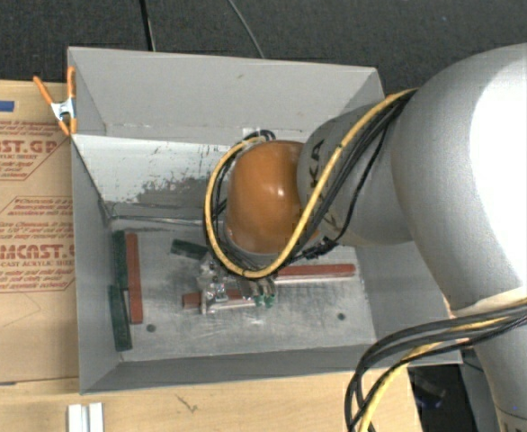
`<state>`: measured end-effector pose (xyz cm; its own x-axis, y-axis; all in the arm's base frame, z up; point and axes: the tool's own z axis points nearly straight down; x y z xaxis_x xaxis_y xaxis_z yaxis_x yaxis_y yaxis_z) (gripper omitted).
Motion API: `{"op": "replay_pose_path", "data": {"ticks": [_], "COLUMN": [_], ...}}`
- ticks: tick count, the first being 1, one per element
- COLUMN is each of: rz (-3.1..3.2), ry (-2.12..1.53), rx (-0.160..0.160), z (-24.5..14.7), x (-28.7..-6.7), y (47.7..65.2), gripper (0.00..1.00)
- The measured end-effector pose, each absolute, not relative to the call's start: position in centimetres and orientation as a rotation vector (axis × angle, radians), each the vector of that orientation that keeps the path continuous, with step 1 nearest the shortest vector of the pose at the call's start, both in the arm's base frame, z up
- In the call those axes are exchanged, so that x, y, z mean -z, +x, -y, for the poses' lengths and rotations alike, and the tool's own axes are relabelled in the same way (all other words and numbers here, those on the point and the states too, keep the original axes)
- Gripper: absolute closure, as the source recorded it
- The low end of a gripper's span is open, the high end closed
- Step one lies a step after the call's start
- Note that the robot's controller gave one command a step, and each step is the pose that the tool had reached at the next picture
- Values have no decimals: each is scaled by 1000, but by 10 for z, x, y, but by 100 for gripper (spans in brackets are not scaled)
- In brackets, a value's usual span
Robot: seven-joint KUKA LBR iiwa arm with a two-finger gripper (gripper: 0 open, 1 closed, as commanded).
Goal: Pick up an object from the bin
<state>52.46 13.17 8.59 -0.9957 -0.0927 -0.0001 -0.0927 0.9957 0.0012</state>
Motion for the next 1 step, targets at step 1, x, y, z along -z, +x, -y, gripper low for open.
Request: {"op": "replay_pose_path", "data": {"ticks": [1], "rz": [-3126], "ry": [-183], "rx": [-4], "z": [-158], "x": [-271], "y": [518], "gripper": [100]}}
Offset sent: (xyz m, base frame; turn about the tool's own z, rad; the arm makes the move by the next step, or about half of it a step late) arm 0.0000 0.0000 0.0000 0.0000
